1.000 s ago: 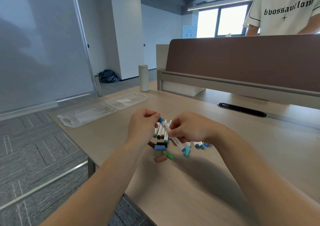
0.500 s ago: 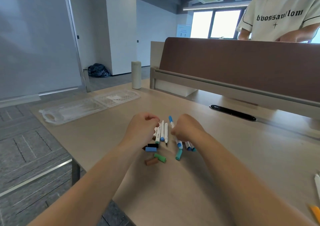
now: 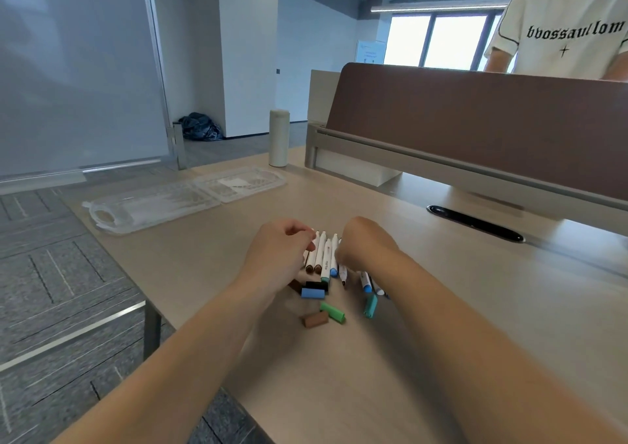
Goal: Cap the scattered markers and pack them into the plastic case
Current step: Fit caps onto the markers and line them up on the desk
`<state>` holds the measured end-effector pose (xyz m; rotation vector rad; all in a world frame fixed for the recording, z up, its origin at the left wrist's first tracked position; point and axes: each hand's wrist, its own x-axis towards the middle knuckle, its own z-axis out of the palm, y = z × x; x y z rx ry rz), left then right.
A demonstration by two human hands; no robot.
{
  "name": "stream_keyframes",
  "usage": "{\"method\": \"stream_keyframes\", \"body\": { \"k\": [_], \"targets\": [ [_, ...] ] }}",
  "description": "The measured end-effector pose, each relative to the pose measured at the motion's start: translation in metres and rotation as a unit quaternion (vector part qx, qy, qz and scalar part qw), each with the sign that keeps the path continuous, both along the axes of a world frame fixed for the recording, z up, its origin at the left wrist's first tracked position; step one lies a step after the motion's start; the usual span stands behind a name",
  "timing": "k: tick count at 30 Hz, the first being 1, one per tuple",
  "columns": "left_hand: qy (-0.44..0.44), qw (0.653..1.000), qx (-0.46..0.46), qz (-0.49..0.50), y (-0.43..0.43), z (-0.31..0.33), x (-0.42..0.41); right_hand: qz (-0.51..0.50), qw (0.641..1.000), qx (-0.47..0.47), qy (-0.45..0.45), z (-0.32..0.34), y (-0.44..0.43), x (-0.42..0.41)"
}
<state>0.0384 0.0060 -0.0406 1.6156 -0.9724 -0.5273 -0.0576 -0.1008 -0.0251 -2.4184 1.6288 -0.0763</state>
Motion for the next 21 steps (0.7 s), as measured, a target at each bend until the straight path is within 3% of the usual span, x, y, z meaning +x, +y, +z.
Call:
{"method": "stream_keyframes", "body": {
  "k": [3,11,16,21],
  "targets": [
    [-0.003,1.000,-0.002,0.000,0.002,-0.001,0.003,0.011,0.998,0.013,0.063,0.006,0.004,0.006],
    [-0.103,0.993,0.048,-0.020,0.013,-0.001,0.009,0.039,0.996,0.002,0.076,0.013,0.011,0.005],
    [-0.225,0.963,0.146,-0.041,0.019,-0.008,0.016,0.039,0.996,0.066,-0.049,0.025,0.025,-0.016],
    [-0.295,0.930,0.205,-0.082,0.023,-0.016,0.023,0.025,0.965,0.154,-0.212,0.026,0.039,-0.036]
  ]
}}
